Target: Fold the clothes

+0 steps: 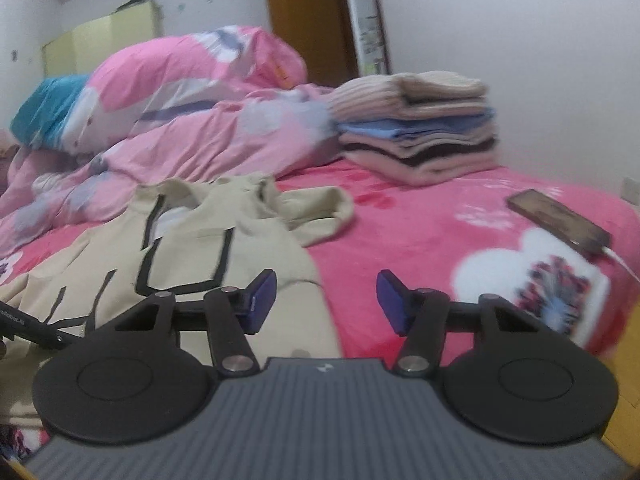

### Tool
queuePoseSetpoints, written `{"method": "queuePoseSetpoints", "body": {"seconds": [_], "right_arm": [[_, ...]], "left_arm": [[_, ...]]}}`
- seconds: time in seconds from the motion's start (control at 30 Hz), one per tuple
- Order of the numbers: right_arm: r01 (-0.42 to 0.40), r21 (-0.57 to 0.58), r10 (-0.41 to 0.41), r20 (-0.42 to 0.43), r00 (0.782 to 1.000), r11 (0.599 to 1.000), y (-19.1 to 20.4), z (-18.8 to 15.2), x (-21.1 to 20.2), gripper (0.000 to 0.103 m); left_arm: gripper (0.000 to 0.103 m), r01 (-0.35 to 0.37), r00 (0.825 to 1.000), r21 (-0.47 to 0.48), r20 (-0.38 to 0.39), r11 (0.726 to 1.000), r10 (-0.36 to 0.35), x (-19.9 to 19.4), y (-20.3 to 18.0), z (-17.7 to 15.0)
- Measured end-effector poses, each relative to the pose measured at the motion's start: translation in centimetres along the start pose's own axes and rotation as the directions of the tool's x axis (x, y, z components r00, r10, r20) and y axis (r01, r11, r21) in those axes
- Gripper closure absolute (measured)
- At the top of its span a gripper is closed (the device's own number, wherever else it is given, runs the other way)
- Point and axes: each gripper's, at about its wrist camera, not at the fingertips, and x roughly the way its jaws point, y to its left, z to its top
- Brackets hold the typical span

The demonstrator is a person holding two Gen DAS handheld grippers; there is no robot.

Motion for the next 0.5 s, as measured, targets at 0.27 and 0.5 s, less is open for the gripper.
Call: {"method": "queuePoseSetpoints", "body": {"seconds": [0.27,0.5], "right_arm": [[-0.117,0.147,0.13,-0.086,0.988,0.982,-0.1,4.1,5.1,0.05],[-0.199,0.528,0.318,-0.143,0.937,0.825,-3.7,7.0,12.5,0.048]], "left_arm": [[0.094,0.052,0.999,-0.013,-0.001,0.999,-0.052,0.1,1.0,0.0],[0.094,0.091,0.996,-0.016,0.003,0.996,-0.091,0.2,1.7,-0.1]]}}
